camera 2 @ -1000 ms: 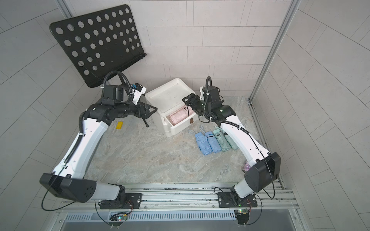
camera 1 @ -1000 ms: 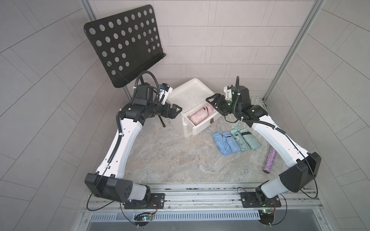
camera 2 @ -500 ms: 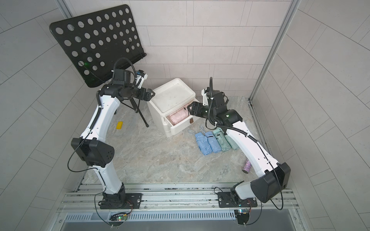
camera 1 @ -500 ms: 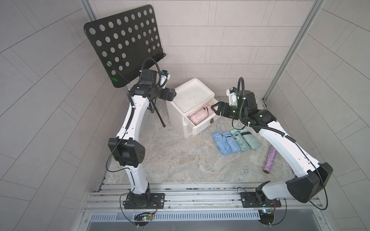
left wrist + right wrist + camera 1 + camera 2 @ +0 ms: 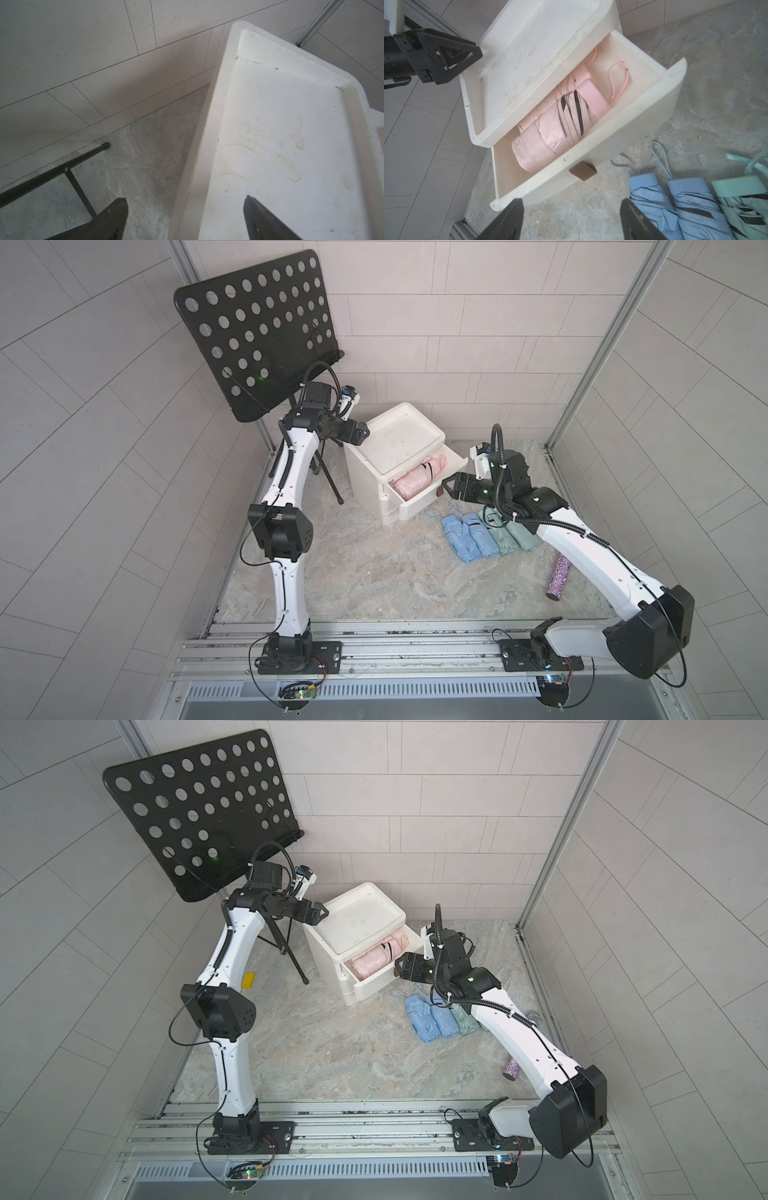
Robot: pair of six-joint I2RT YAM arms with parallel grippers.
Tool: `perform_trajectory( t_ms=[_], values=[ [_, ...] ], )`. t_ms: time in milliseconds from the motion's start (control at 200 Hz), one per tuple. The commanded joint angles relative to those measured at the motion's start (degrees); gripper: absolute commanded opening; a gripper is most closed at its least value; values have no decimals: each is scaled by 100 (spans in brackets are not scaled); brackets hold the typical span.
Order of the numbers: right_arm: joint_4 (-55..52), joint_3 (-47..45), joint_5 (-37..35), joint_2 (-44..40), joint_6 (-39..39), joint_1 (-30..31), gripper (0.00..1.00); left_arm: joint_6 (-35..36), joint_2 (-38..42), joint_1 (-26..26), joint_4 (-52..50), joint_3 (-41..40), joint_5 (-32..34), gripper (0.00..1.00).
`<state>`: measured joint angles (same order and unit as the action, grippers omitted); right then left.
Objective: Place the umbrella in the drawer by color
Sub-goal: Close the drawer in the storage box.
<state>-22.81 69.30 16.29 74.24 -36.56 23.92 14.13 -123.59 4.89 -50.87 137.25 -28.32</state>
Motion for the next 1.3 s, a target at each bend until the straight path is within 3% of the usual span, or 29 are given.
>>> perform_trajectory(
  t_ms=[0, 190, 345, 550, 806, 1296],
  values=[
    [656, -398, -67, -316, -211, -53, 73, 204, -112, -33, -146, 179, -375, 92],
    [1184, -892, 172, -248, -510, -181, 59, 211, -175, -36, -171, 179, -556, 84],
    [1632, -1260, 223, -191, -674, -296, 40, 191, -209, -36, -191, 179, -712, 73],
    [2075, -1341, 446, 69, -857, -368, 31, 185, -244, -31, -206, 173, -881, 58],
    [2510, -1275, 715, 509, -1106, -406, 27, 229, -286, -28, -249, 179, -950, 50],
    [2774, -923, 851, 982, -1251, -415, 26, 272, -326, -22, -318, 162, -1224, 49]
  ],
)
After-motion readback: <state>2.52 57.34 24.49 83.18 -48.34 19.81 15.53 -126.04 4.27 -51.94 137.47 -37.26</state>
